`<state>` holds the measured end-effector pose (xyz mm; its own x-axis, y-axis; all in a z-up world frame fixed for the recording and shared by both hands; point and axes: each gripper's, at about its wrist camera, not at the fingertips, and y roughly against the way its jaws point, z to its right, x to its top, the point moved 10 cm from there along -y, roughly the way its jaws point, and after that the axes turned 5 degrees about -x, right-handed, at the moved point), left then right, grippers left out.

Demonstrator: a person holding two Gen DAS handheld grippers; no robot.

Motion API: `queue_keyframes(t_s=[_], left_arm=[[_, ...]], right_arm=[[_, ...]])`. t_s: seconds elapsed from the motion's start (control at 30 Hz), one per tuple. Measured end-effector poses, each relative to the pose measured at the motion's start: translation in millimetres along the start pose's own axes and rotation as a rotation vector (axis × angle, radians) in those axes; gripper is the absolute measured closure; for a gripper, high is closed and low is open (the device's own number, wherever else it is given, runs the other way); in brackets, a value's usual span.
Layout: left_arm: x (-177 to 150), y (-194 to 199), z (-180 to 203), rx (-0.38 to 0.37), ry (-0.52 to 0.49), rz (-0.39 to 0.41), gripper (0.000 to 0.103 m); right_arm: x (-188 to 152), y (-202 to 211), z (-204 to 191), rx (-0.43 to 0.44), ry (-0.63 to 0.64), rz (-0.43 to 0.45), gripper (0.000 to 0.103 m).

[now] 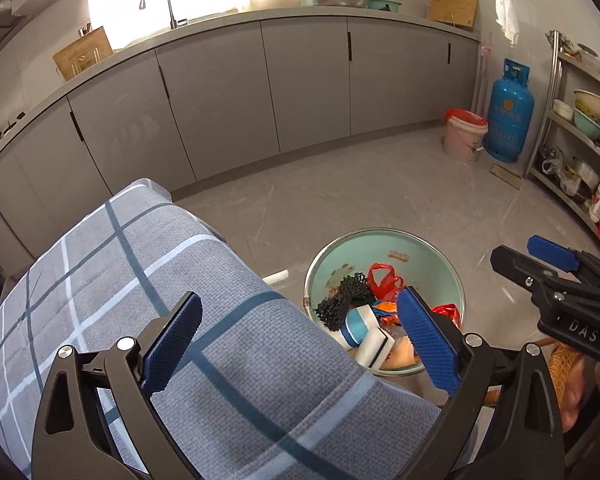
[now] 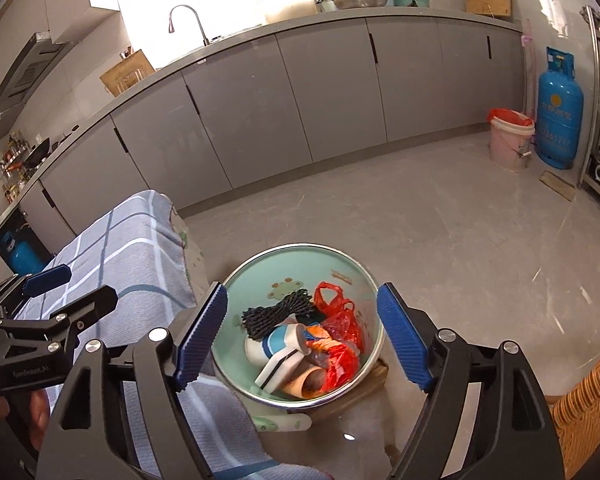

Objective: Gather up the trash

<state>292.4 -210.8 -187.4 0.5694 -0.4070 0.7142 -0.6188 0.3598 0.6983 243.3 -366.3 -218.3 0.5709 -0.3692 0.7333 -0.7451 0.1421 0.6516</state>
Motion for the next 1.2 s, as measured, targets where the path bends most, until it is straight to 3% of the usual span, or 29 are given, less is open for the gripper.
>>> queue_keyframes(t_s=[0.5, 1.2], left_arm=[[8, 41, -14, 0.01, 0.033, 0.069, 0.007], [15, 64, -19, -0.008, 0.054, 0.118, 0.007]], right_arm=[[8, 27, -22, 0.002, 0.039, 0.037, 0.026], [14, 48, -26, -0.016, 0.06, 0.063, 0.026]])
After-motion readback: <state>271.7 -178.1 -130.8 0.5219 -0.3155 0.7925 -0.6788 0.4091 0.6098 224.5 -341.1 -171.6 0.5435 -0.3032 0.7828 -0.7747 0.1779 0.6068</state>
